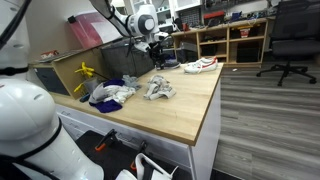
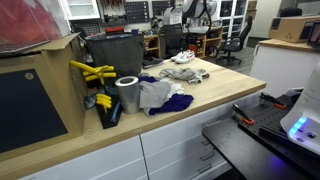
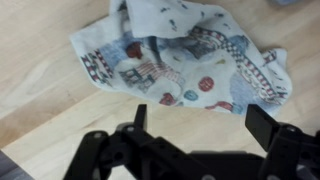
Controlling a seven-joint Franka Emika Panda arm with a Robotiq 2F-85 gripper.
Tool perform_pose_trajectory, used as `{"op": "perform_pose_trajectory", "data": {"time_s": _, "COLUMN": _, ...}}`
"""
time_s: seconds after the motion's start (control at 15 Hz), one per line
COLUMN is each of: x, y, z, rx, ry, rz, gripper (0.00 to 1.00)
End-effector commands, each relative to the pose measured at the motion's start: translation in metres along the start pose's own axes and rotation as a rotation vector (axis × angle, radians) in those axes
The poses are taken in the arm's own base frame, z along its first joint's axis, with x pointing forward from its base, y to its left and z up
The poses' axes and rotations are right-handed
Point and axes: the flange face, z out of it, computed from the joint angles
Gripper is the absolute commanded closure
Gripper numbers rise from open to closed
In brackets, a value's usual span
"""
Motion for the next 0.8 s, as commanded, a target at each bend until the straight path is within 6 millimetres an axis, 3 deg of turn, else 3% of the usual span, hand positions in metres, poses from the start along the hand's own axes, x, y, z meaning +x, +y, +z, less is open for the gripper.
{"op": "perform_pose_trajectory", "data": {"time_s": 0.0, "x": -0.012, "y": 0.042, "z": 0.016, "rx": -0.033, "ry": -0.128, "rz": -0.040, "gripper": 0.00}}
{"op": "perform_pose_trajectory", "data": {"time_s": 0.4, "x": -0.012, "y": 0.091, "z": 0.050, "rx": -0.126, "ry": -0.194, "rz": -0.039, "gripper": 0.00}}
{"op": "perform_pose_trajectory", "data": {"time_s": 0.73, "x": -0.014, "y": 0.102, "z": 0.077, "rx": -0.172, "ry": -0.214, "rz": -0.048, "gripper": 0.00}}
